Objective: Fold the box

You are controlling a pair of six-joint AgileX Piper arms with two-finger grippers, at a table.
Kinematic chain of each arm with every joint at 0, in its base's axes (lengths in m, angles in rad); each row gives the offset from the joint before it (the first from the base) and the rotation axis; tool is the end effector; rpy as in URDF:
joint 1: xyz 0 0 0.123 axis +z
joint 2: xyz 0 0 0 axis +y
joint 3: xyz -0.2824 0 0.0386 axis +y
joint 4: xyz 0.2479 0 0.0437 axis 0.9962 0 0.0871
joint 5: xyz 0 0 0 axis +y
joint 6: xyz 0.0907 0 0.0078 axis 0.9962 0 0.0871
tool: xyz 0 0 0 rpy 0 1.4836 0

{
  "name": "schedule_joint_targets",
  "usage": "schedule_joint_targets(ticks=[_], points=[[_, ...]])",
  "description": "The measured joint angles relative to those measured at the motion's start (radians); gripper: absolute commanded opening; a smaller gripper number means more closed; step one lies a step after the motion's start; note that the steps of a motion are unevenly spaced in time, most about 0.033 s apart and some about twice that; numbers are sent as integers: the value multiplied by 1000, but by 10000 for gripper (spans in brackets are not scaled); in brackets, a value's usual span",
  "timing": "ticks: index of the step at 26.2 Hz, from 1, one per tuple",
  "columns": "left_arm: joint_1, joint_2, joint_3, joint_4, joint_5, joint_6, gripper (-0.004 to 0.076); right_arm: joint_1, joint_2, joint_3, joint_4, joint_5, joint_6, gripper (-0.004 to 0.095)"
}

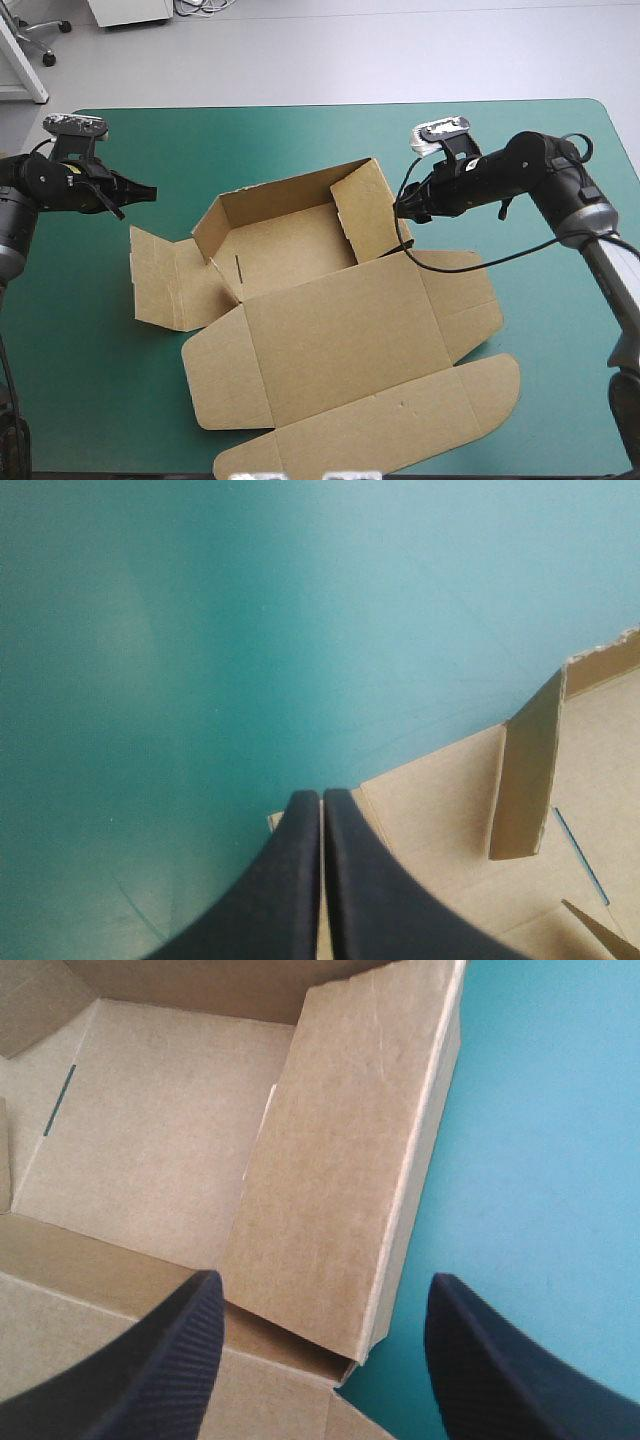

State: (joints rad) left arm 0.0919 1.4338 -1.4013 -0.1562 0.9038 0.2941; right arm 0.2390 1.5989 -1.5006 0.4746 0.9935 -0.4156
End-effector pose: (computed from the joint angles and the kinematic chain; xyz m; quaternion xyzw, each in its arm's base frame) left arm 0.3086 0.0173 0.3761 0.0707 0.9304 -0.0055 0.3597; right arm 0.3282 0.1159 0.3549 -0.2355 0.9057 0.2002 0.2903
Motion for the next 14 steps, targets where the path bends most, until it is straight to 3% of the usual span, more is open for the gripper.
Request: schedule_joint_targets(ticks=[4, 14], points=[[0, 0, 0, 0, 0, 0, -1, 0, 133, -107, -9, 137, 76, 561], [0, 0, 0, 1, 0, 0, -1, 0, 234, -240, -14, 194, 103, 561]])
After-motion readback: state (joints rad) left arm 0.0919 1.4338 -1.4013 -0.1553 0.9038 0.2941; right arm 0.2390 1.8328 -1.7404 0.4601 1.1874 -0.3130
